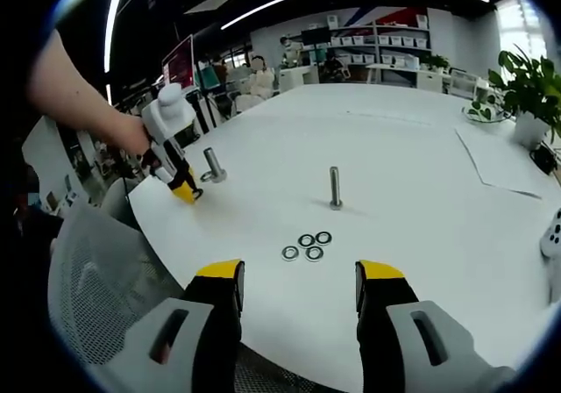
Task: Place the washer onto the threaded stud by aligning its center hole with the stud, sliding it down to the base, and recovering from edge contact or off-axis alignment until the washer reaches the visible bottom stop.
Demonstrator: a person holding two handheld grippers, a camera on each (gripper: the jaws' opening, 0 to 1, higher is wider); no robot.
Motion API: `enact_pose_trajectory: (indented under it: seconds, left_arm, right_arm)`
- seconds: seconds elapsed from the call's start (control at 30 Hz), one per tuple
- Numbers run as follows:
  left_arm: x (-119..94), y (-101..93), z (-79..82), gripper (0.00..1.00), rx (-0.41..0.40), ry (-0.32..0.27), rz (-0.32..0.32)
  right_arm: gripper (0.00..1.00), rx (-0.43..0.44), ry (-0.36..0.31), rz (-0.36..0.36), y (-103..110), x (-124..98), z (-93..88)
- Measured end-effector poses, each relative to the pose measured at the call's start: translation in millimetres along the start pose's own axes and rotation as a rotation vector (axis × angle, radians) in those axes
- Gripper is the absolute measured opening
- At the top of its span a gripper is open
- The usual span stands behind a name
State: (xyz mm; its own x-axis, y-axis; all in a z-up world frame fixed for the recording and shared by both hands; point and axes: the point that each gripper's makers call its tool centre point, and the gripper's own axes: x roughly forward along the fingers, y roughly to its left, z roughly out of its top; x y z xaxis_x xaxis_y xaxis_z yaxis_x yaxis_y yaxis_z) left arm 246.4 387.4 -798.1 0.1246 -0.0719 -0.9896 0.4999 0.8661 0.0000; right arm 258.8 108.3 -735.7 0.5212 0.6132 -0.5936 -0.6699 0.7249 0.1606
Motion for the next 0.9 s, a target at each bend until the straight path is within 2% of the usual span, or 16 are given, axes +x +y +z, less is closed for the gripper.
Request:
enact_pose_trajectory:
  seconds: [0.37,0.57,0.9]
  left_arm:
    - [-2,-1.9,2.1,0.18,0.072,0.007,0.004]
    - [-2,3.8,-2.0,0.18,0.057,0.016,0.003]
    - [-18,5.4,6.3,0.18,0.122,-0.005,0.008]
  right_arm:
    - [0.54,0.005,-0.003,0.000,0,0,0.8]
    - [0.54,0.008,-0.006,-0.002,-1,0,1.5]
    - [0.54,0.010,-0.008,-0.002,-1,-1,1.9]
